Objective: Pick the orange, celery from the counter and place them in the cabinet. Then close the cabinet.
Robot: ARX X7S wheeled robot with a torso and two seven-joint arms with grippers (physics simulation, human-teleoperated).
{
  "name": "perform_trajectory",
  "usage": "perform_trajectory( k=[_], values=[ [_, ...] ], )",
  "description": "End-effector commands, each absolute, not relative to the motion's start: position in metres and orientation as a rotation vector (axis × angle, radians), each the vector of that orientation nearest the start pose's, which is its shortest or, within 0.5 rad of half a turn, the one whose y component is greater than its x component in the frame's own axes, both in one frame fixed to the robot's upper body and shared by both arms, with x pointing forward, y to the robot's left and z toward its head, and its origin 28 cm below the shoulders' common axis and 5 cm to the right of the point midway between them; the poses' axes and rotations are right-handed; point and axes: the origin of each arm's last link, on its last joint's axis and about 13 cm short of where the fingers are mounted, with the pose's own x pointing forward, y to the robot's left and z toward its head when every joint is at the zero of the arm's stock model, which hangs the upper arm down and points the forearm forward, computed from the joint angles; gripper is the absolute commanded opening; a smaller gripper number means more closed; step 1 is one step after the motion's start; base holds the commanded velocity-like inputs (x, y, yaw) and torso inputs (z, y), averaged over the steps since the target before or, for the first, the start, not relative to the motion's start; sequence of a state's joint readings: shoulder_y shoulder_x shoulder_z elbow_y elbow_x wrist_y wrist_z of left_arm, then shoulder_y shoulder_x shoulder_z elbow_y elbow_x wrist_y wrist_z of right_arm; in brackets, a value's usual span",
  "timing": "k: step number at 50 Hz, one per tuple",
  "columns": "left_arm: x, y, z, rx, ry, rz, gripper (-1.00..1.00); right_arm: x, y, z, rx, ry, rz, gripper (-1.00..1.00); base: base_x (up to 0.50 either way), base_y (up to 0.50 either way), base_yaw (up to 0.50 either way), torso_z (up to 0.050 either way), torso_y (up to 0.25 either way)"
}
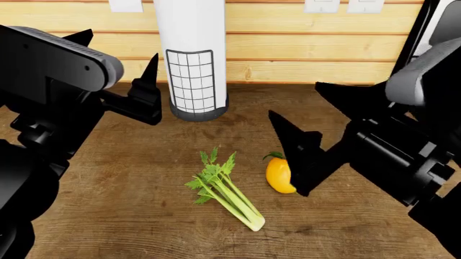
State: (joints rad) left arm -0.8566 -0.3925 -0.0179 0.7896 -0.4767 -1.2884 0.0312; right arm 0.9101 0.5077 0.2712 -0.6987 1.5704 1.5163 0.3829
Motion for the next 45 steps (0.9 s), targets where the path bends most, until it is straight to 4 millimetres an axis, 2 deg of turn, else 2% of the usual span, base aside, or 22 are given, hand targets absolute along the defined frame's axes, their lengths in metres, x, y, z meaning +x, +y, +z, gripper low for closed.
perform_trajectory(
  k=[1,18,26,45],
  values=[
    [0.24,0.248,0.278,0.251,-0.29,-0.238,1.0,0.187,-0.135,0.266,-0.175,0.048,0.761,1.0,0.0,0.0,0.0,0.0,0.0],
    [0.24,0.248,0.277,0.255,-0.29,-0.231,1.0,0.193,-0.113,0.239,-0.289,0.197,0.846,1.0,0.0,0.0,0.0,0.0,0.0],
    [0.24,0.249,0.275,0.253,-0.288,-0.232,1.0,0.197,-0.112,0.229,-0.334,0.281,0.873,1.0,0.0,0.0,0.0,0.0,0.0],
    [0.242,0.248,0.276,0.256,-0.288,-0.232,1.0,0.213,-0.105,0.205,-0.326,0.356,0.895,1.0,0.0,0.0,0.0,0.0,0.0]
  ],
)
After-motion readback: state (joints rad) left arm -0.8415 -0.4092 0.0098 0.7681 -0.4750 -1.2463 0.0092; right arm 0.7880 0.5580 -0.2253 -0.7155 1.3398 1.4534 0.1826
